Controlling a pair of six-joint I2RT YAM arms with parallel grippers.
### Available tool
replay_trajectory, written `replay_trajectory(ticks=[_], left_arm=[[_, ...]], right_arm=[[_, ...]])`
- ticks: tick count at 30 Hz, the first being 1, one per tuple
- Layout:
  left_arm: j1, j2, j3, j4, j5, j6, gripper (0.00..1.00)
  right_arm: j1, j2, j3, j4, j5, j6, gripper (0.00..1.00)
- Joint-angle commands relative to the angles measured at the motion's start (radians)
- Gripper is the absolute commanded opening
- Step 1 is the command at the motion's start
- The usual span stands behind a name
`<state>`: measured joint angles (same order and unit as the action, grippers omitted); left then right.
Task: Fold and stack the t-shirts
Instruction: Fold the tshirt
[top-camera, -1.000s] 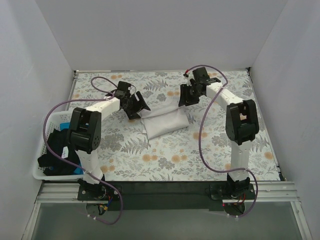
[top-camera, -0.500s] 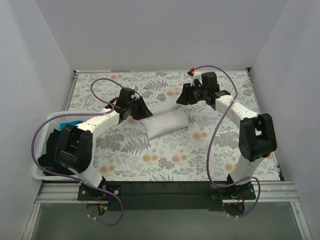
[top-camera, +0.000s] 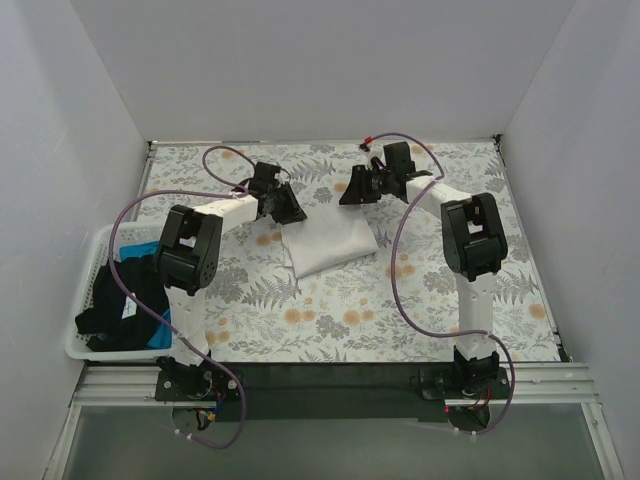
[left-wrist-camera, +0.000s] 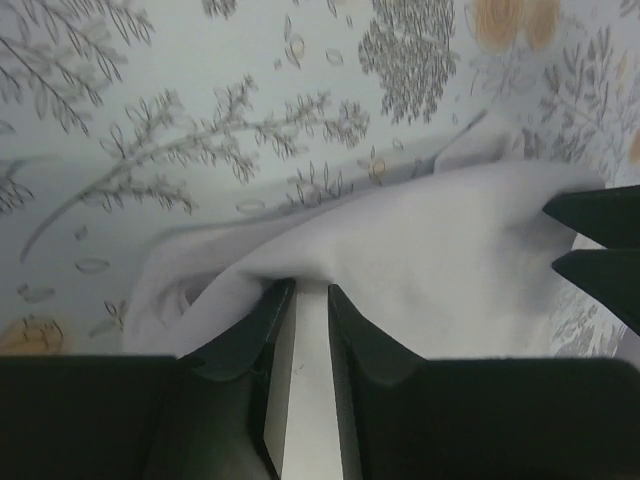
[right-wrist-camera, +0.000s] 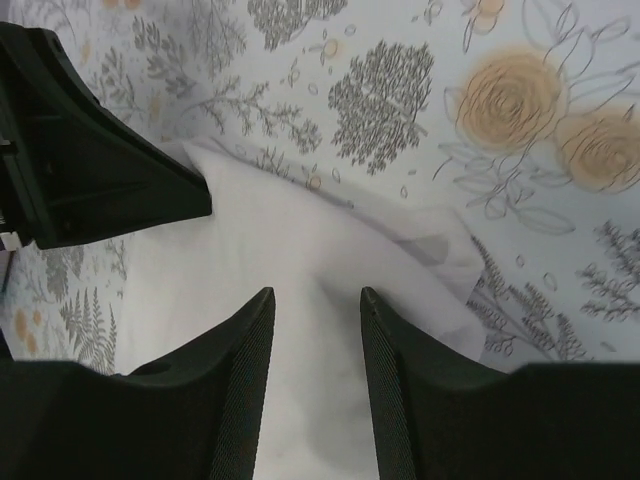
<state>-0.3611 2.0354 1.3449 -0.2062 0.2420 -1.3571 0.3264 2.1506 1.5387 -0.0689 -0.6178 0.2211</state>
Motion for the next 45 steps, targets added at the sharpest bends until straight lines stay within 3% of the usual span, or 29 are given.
replay_trajectory(ticks=[1,5,6,10,15,19,22,28,36,39,45], left_arm=[[0.045,0.038,0.100,-0.005,-0.012,-0.003,0.19],[0.057,0.054,0.152,-0.032,0.032,-0.023,0.30],[0.057,0.034,0.148,-0.032,0.051,-0.042,0.37],[0.057,-0.116,0.018,0.063,0.071,-0.105,0.52],[0.057,-0.218,-0.102,0.177,0.065,-0.120,0.52],[0.059,-0.152,-0.139,0.241,0.060,-0.123,0.38],[0.067,-0.068,-0.130,0.254,0.056,-0.126,0.35],[0.111,0.014,-0.116,0.251,0.045,-0.131,0.33],[0.175,-0.013,-0.168,0.255,0.034,-0.131,0.33],[0.180,-0.041,-0.161,0.280,0.069,-0.119,0.36],[0.180,-0.075,-0.066,0.291,0.174,-0.077,0.53]], right_arm=[[-0.027,0.040,0.130,0.055,-0.016,0.056,0.47],[-0.049,0.040,0.155,0.060,-0.045,0.155,0.48],[-0.050,0.025,0.143,0.058,-0.051,0.164,0.48],[-0.049,-0.061,0.009,0.216,-0.140,0.263,0.48],[-0.047,-0.041,-0.017,0.333,-0.214,0.362,0.47],[-0.043,0.053,0.034,0.366,-0.250,0.418,0.47],[-0.041,0.135,0.069,0.400,-0.273,0.451,0.46],[-0.055,0.262,0.107,0.414,-0.266,0.458,0.45],[-0.107,0.272,0.077,0.431,-0.244,0.462,0.45],[-0.115,0.224,0.066,0.431,-0.243,0.459,0.45],[-0.116,0.115,0.057,0.429,-0.234,0.463,0.46]])
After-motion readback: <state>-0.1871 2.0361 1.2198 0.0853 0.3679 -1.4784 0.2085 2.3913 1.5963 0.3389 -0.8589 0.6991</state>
